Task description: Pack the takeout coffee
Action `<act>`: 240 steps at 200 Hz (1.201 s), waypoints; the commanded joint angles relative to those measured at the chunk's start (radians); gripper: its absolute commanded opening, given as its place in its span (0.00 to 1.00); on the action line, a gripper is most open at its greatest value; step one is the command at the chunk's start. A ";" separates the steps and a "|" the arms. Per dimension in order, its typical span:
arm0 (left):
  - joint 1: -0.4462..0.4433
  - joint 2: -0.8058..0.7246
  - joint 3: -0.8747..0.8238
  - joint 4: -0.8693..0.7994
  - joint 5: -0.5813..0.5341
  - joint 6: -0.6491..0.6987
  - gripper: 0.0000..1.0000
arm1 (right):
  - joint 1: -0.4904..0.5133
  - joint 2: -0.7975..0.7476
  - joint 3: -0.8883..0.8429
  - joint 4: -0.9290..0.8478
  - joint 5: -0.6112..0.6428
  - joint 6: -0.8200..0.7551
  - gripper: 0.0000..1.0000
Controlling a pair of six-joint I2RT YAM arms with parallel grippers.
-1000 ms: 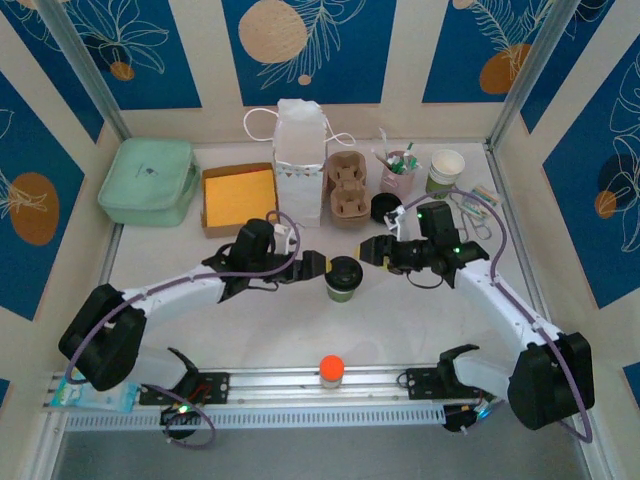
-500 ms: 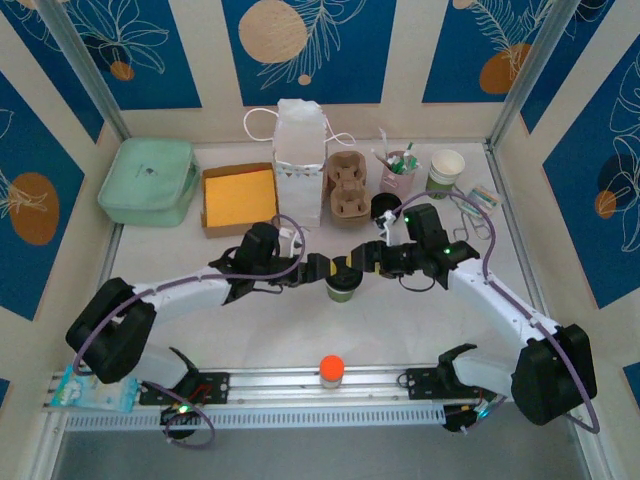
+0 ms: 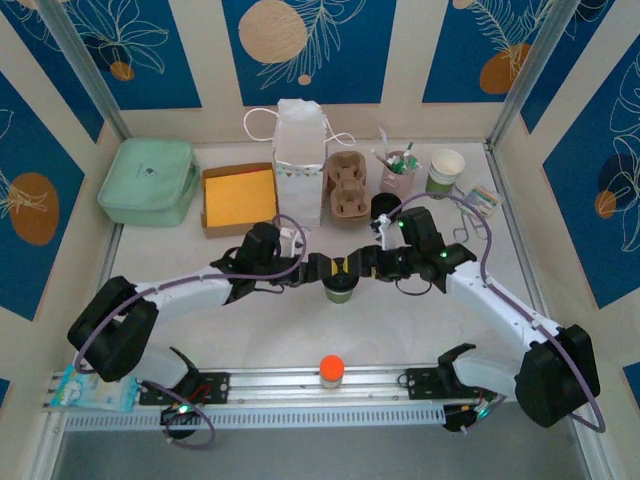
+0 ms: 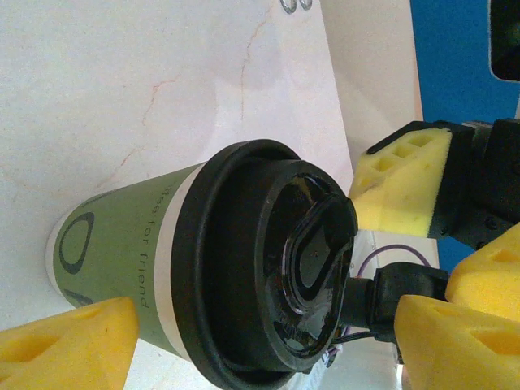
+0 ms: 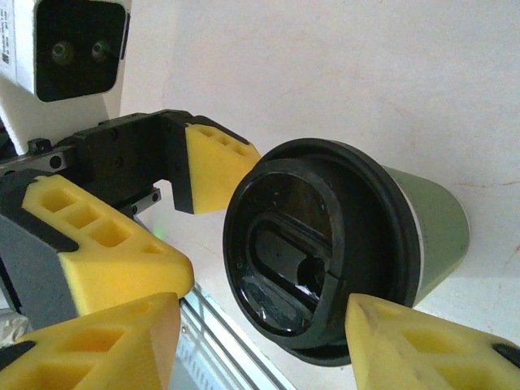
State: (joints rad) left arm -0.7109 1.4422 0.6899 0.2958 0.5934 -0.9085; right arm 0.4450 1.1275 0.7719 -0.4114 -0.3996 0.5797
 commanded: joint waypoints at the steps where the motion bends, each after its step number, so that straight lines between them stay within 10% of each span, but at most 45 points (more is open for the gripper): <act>1: -0.016 0.002 0.014 -0.044 -0.008 0.037 0.82 | 0.004 -0.047 -0.015 -0.037 0.018 0.002 0.56; 240: -0.025 0.050 0.094 -0.190 -0.086 0.134 0.56 | 0.083 0.026 -0.082 -0.025 0.175 0.052 0.50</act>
State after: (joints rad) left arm -0.7250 1.4807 0.7803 0.1112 0.5186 -0.7830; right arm 0.5217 1.1484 0.7227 -0.4423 -0.2428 0.6136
